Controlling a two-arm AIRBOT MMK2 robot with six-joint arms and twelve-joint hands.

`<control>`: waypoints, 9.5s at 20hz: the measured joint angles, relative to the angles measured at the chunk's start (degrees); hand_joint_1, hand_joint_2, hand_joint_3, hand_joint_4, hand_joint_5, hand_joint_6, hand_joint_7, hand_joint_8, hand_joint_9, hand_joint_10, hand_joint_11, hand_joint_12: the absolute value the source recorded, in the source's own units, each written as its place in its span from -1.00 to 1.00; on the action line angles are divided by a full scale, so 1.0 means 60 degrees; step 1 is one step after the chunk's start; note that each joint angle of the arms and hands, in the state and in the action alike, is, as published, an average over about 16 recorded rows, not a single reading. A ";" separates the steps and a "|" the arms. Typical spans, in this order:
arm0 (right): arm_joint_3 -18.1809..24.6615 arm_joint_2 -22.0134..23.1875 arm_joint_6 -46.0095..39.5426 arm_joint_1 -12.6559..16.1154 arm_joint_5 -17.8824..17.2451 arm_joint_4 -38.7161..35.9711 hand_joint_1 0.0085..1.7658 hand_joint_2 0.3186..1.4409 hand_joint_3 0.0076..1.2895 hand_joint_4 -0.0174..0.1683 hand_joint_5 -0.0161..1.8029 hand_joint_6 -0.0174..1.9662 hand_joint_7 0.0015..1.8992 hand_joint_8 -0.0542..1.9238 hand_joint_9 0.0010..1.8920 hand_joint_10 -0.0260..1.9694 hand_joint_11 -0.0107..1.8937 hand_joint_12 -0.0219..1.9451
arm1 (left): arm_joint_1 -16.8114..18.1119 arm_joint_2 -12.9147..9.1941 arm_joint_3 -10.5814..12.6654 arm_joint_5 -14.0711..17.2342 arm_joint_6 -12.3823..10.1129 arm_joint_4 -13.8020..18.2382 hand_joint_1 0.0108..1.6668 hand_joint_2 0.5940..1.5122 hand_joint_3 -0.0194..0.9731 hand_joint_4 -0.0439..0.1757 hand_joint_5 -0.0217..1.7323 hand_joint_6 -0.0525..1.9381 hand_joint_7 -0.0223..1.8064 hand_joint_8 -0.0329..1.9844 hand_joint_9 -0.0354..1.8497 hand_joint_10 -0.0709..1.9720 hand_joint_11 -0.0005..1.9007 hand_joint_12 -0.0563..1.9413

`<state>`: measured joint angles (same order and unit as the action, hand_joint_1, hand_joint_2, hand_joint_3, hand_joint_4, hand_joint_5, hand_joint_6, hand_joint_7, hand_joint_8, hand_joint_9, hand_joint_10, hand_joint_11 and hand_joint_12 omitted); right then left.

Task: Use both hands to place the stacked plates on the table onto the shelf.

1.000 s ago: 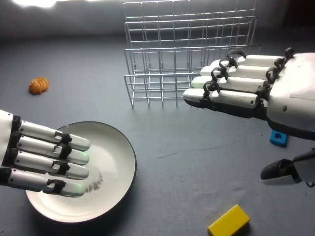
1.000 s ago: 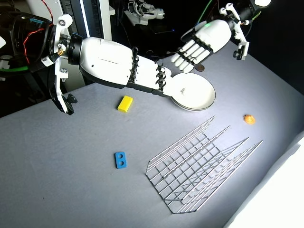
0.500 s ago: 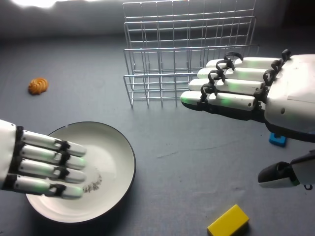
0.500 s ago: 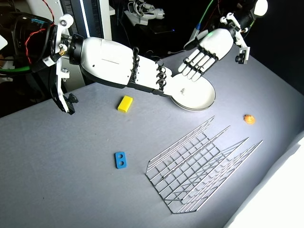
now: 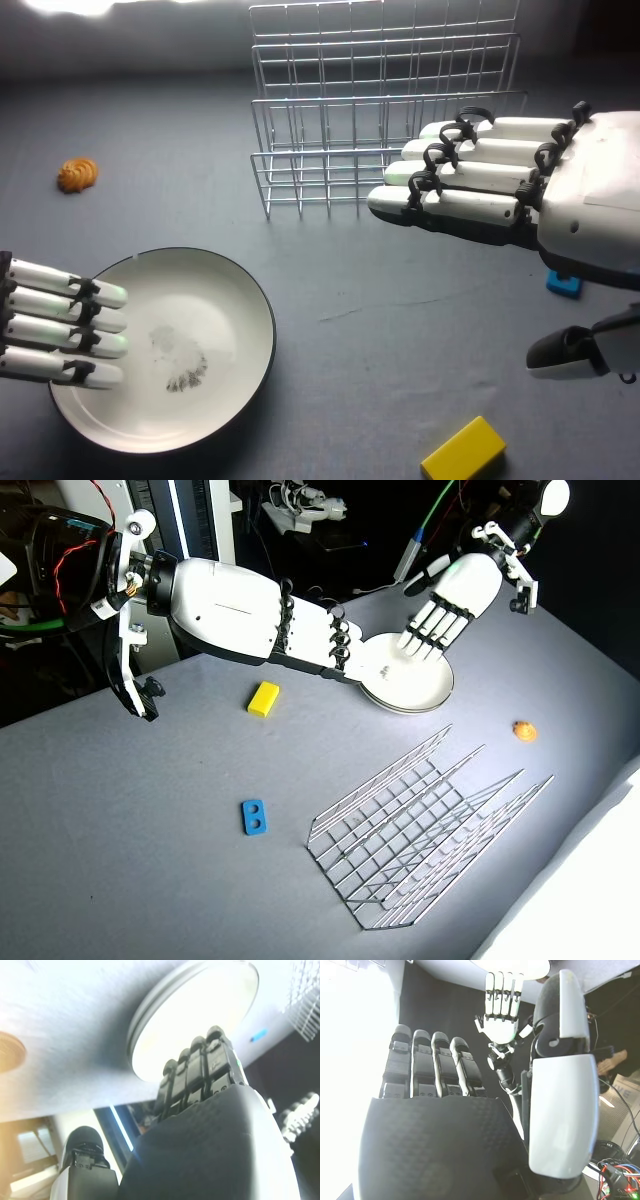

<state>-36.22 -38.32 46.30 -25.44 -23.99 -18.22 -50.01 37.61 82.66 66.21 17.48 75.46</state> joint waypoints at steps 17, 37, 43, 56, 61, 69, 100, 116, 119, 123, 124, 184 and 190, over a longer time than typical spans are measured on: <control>0.0042 -0.0017 0.0106 0.0000 0.0033 0.0001 0.18 0.12 -0.98 -0.82 -0.96 -0.96 -0.98 -0.93 -0.99 -0.97 -0.97 -0.82 | -0.0325 -0.0120 -0.0551 -0.1243 -0.0207 0.0545 -0.99 0.05 -0.94 -0.67 -0.96 -0.96 -0.93 -0.97 -0.93 -0.92 -0.98 -0.96; 0.0049 -0.0026 0.0140 -0.0080 0.0090 -0.0069 0.11 0.25 -0.98 -0.81 -0.97 -0.96 -0.98 -0.93 -0.99 -0.97 -0.97 -0.95 | -0.0494 -0.0237 -0.1200 -0.1728 -0.0220 -0.0211 -0.99 0.07 -0.93 -0.63 -0.95 -0.95 -0.94 -0.95 -0.94 -0.92 -0.98 -0.96; 0.0049 -0.0031 0.0147 -0.0080 0.0092 -0.0075 0.08 0.28 -0.98 -0.81 -0.97 -0.96 -0.98 -0.93 -0.99 -0.97 -0.97 -0.96 | -0.0475 -0.0319 -0.1014 -0.2018 -0.0214 -0.0358 -0.99 0.08 -0.93 -0.62 -0.95 -0.95 -0.95 -0.96 -0.94 -0.92 -0.98 -0.96; 0.0048 -0.0070 0.0235 -0.0102 0.0088 -0.0077 0.03 0.36 -0.98 -0.81 -0.97 -0.96 -0.98 -0.93 -0.99 -0.97 -0.97 -0.96 | -0.0795 -0.0487 -0.2078 -0.3046 -0.0233 -0.0861 -1.00 0.09 -0.93 -0.65 -0.98 -0.97 -0.98 -0.97 -0.94 -0.92 -0.98 -0.94; -0.0015 -0.0248 0.0465 -0.0130 0.0081 -0.0089 0.06 0.37 -0.98 -0.81 -0.97 -0.96 -0.98 -0.93 -0.99 -0.97 -0.97 -0.96 | -0.0838 -0.0422 -0.2578 -0.3388 -0.0241 -0.1297 -1.00 0.09 -0.93 -0.65 -0.98 -0.97 -0.98 -0.98 -0.94 -0.92 -0.98 -0.94; -0.0339 -0.1035 0.1002 -0.0002 0.0099 -0.0410 0.18 0.35 -0.98 -0.81 -0.97 -0.96 -0.98 -0.93 -0.99 -0.97 -0.96 -0.95 | -0.0783 -0.0277 -0.3241 -0.3943 -0.0245 -0.2152 -1.00 0.10 -0.93 -0.67 -0.98 -0.98 -0.98 -0.98 -0.94 -0.92 -0.98 -0.94; -0.3717 -0.5830 0.3828 0.0428 0.1221 -0.0785 0.24 0.34 -0.98 -0.79 -0.88 -0.96 -0.91 -0.93 -0.90 -0.97 -0.98 -0.40 | -0.0761 -0.0175 -0.3731 -0.4520 -0.0244 -0.3228 -1.00 0.12 -0.93 -0.70 -0.98 -0.98 -0.98 -0.98 -0.94 -0.92 -0.98 -0.94; -0.4347 -0.6739 0.4258 0.0377 0.0966 -0.0870 0.28 0.28 -0.98 -0.88 -0.28 -0.50 -0.22 -0.65 -0.16 -0.64 -0.33 0.14 | -0.0754 -0.0169 -0.3594 -0.4359 -0.0237 -0.3421 -0.99 0.09 -0.93 -0.67 -0.98 -0.98 -0.98 -0.98 -0.93 -0.92 -0.98 -0.94; -0.4376 -0.6777 0.4288 0.0356 0.0810 -0.0893 0.30 0.21 -0.99 -0.88 -0.19 -0.32 -0.11 -0.50 -0.01 -0.62 -0.16 0.15 | -0.0667 -0.0168 -0.3464 -0.4284 -0.0231 -0.3501 -1.00 0.08 -0.93 -0.63 -0.97 -0.98 -0.96 -0.98 -0.93 -0.92 -0.98 -0.94; -0.4381 -0.6800 0.4286 0.0331 0.0643 -0.0896 0.32 0.14 -0.99 -0.87 -0.16 -0.11 -0.06 -0.32 0.10 -0.61 -0.06 0.14 | -0.0463 -0.0214 -0.3224 -0.4191 -0.0220 -0.3727 -1.00 0.08 -0.93 -0.61 -0.96 -0.97 -0.95 -0.98 -0.93 -0.92 -0.98 -0.94; -0.4378 -0.6800 0.4284 0.0326 0.0616 -0.0895 0.32 0.13 -0.99 -0.87 -0.15 -0.08 -0.05 -0.28 0.12 -0.61 -0.05 0.14 | -0.0392 -0.0237 -0.3152 -0.4162 -0.0218 -0.3808 -1.00 0.08 -0.93 -0.61 -0.95 -0.96 -0.94 -0.97 -0.93 -0.92 -0.98 -0.94; -0.2367 -0.3509 0.4793 0.2752 -0.0904 0.3653 0.35 0.15 -0.99 -0.69 0.10 0.00 0.17 -0.16 0.42 -0.94 -0.03 0.13 | 0.1689 -0.0682 -0.0564 -0.2861 -0.0128 -0.2998 -0.99 0.09 -0.93 -0.65 -0.93 -0.94 -0.92 -0.96 -0.93 -0.92 -0.98 -0.94; -0.2856 -0.3497 0.4656 0.3161 -0.0378 0.5082 0.35 0.15 -0.99 -0.69 0.09 0.02 0.16 -0.16 0.42 -0.95 -0.04 0.12 | 0.1947 -0.0491 -0.0389 -0.1352 -0.0143 -0.1683 -0.99 0.09 -0.93 -0.65 -0.94 -0.94 -0.92 -0.96 -0.94 -0.92 -0.98 -0.94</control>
<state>-53.35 -59.30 74.24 -6.48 -26.27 12.27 -38.33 34.66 80.32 58.10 16.62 65.37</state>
